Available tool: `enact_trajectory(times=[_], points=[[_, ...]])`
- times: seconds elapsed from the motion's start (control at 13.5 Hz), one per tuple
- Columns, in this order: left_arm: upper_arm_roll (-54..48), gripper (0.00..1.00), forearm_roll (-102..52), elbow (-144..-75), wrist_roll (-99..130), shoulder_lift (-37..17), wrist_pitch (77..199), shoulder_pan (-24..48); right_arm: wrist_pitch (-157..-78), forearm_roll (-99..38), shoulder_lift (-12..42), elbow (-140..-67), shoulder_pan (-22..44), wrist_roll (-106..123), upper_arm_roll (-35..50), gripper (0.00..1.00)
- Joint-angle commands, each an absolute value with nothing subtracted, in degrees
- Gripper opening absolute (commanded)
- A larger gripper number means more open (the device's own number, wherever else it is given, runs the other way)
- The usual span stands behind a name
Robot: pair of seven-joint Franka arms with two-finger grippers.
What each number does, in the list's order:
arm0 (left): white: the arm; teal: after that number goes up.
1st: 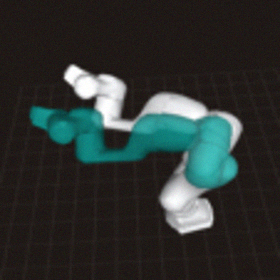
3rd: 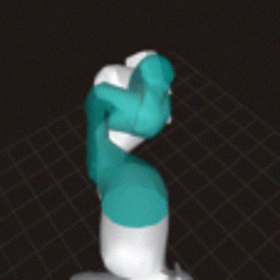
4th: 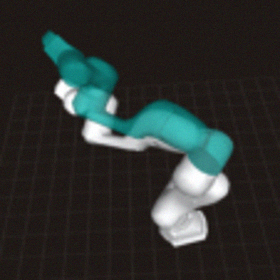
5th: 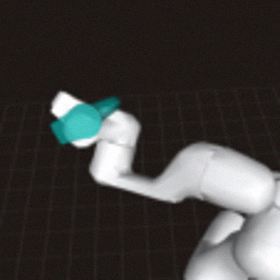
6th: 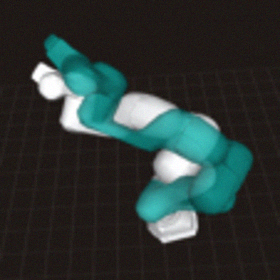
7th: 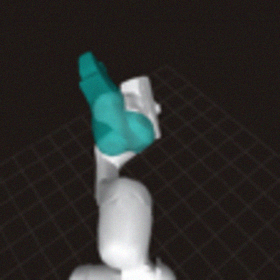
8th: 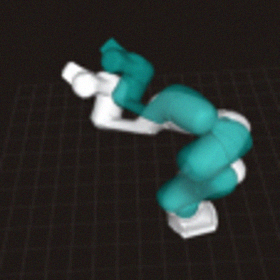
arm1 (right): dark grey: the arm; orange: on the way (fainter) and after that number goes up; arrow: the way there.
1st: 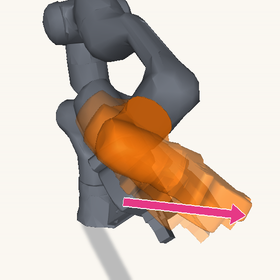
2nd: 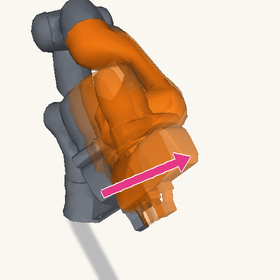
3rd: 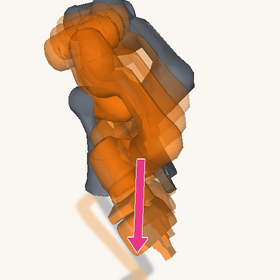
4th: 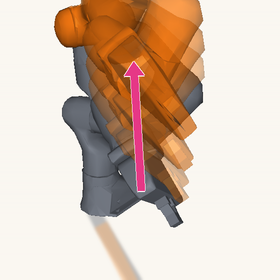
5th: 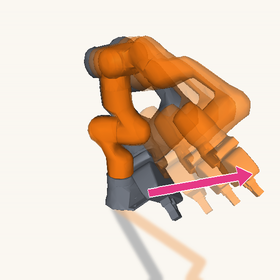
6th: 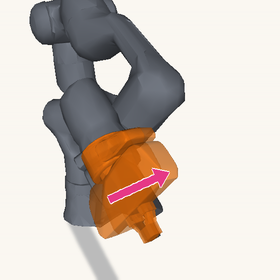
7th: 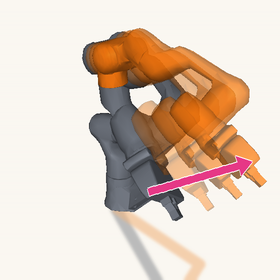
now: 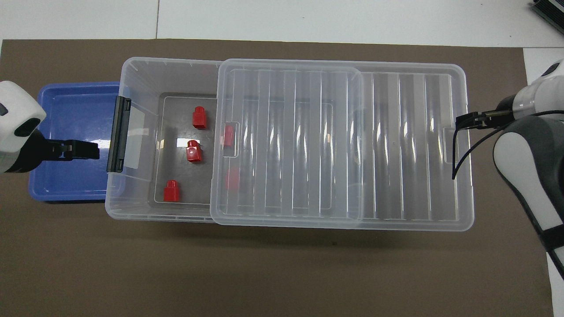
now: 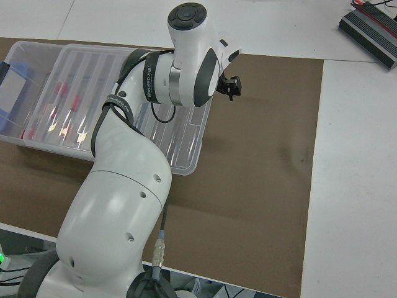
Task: Place red block in blue tray from box
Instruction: 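Reach the left gripper into the open box toward a red block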
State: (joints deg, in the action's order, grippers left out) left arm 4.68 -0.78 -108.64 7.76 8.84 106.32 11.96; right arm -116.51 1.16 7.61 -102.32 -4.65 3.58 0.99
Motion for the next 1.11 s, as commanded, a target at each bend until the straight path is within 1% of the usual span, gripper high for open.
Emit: enact_trajectory(times=[0.0,0.22,0.45,0.67,0.89,1.04], points=[[5.4,1.00,-1.7,-108.8,15.1,9.0,109.1,15.0,-115.4,0.8,7.0,-100.4,-3.1,-2.2,1.5,0.96],[5.4,1.00,-1.1,-108.4,22.0,5.2,112.4,19.6,-109.0,0.7,6.3,-96.3,-2.7,-6.4,1.8,0.97],[5.4,1.00,-1.0,-108.5,22.1,0.1,116.6,21.3,-102.5,0.8,5.5,-92.7,-2.8,-7.2,3.1,0.97],[5.4,1.00,-0.9,-110.9,22.1,-1.7,120.8,21.4,-97.6,1.2,3.2,-92.3,-2.8,-7.2,3.2,0.98],[5.4,1.00,-0.9,-111.4,22.2,-4.0,123.8,22.5,-92.7,1.1,0.4,-92.5,-2.8,-7.2,3.9,1.00],[5.4,1.00,-0.9,-113.8,22.3,-4.8,127.9,22.5,-90.9,1.1,-1.1,-93.3,-2.7,-7.3,4.0,1.00]])
